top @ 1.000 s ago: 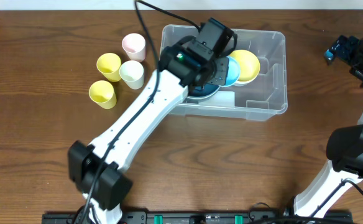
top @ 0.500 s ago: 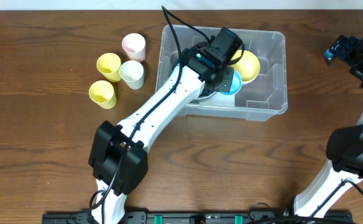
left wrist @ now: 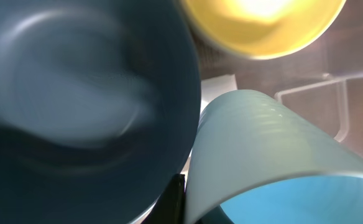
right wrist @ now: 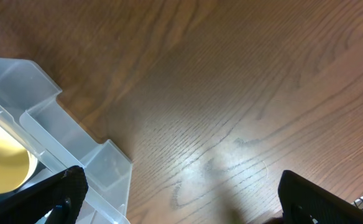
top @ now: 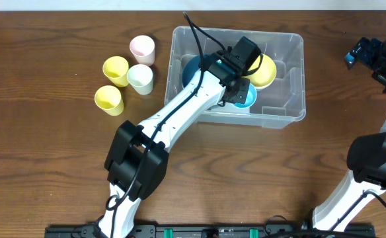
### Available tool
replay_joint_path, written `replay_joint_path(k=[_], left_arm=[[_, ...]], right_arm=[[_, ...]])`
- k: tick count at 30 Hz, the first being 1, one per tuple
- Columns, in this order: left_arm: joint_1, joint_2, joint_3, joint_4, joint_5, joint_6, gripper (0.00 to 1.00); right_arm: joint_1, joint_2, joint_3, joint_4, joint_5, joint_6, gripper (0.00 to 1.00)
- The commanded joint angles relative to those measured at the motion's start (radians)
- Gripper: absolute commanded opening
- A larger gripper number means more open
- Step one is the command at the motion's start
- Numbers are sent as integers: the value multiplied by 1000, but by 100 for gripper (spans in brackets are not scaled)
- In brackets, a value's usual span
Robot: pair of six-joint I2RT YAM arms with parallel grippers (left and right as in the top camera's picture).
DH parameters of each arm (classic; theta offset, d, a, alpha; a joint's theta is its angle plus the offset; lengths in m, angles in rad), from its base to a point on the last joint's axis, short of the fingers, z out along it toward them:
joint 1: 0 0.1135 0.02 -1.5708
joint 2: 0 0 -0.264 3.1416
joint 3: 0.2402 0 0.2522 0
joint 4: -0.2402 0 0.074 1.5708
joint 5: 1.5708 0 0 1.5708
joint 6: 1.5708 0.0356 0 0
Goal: Pack container
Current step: 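Lift the light blue cup and carry it right into the bin, then lower the light blue cup into the bin and open the left gripper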
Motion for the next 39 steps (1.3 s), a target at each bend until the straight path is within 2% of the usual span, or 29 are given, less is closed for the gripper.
replay_joint_path(k=[1,13,25,39], left_arm=[[-1,6,21,-17,-6,17,6],[5,6,21,-89,-201,-61,6],[19,6,21,-159,-200,-101,6],[18,23,20,-111,-130,-100,6]], right_arm=[[-3,6,-1,-1,14,11,99],[-3,6,-1,-1,14,11,99],[-3,6,-1,-1,14,11,99],[-3,6,-1,-1,14,11,99]])
